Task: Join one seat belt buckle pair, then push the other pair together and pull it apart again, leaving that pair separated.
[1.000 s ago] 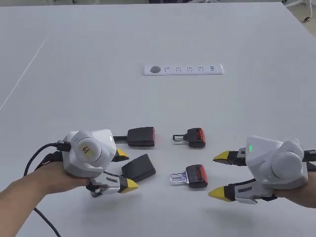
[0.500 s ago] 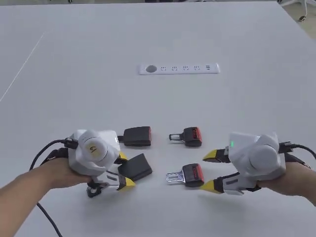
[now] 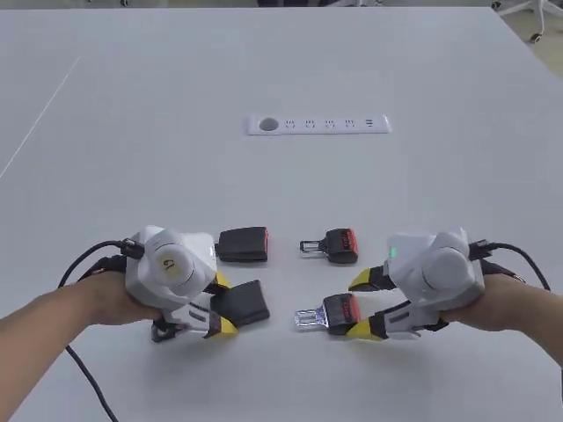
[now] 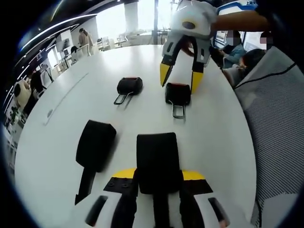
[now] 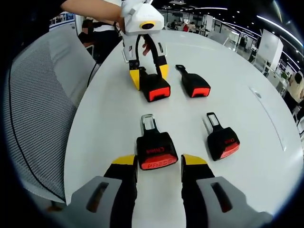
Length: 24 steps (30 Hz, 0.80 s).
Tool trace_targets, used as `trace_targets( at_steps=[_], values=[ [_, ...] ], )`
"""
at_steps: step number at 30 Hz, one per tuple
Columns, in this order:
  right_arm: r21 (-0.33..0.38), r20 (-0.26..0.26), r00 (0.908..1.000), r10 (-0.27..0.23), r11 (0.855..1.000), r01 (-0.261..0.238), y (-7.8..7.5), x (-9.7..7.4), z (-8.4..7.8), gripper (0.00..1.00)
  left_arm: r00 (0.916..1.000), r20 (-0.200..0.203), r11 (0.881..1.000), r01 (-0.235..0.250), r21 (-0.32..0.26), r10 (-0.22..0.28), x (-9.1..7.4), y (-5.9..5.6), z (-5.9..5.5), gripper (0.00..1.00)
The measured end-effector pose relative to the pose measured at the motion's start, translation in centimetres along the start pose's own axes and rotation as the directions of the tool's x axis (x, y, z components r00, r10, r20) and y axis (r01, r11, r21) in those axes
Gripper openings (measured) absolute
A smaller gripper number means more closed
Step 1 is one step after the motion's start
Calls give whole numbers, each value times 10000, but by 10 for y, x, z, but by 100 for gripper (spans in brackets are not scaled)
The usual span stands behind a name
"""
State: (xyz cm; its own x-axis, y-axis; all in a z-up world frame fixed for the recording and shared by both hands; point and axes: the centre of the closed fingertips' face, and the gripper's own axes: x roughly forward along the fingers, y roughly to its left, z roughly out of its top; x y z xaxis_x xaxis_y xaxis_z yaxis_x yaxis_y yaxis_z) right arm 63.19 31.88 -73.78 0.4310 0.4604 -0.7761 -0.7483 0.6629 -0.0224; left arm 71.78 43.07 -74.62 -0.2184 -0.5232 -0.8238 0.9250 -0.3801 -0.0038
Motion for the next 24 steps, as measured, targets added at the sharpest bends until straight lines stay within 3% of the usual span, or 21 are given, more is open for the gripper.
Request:
trace_targets(
  at_steps=[8,24],
  values=[
    [-82,-160,9998,77,9999,-78,3,3,-2,32,9985,-148,9963,541,667,-532,1,-2,0,34],
    [240,-179,9998,-114,9996,118,2,5,1,31,9920,-538,9864,1193,1127,-1138,2,-4,-2,33]
  ],
)
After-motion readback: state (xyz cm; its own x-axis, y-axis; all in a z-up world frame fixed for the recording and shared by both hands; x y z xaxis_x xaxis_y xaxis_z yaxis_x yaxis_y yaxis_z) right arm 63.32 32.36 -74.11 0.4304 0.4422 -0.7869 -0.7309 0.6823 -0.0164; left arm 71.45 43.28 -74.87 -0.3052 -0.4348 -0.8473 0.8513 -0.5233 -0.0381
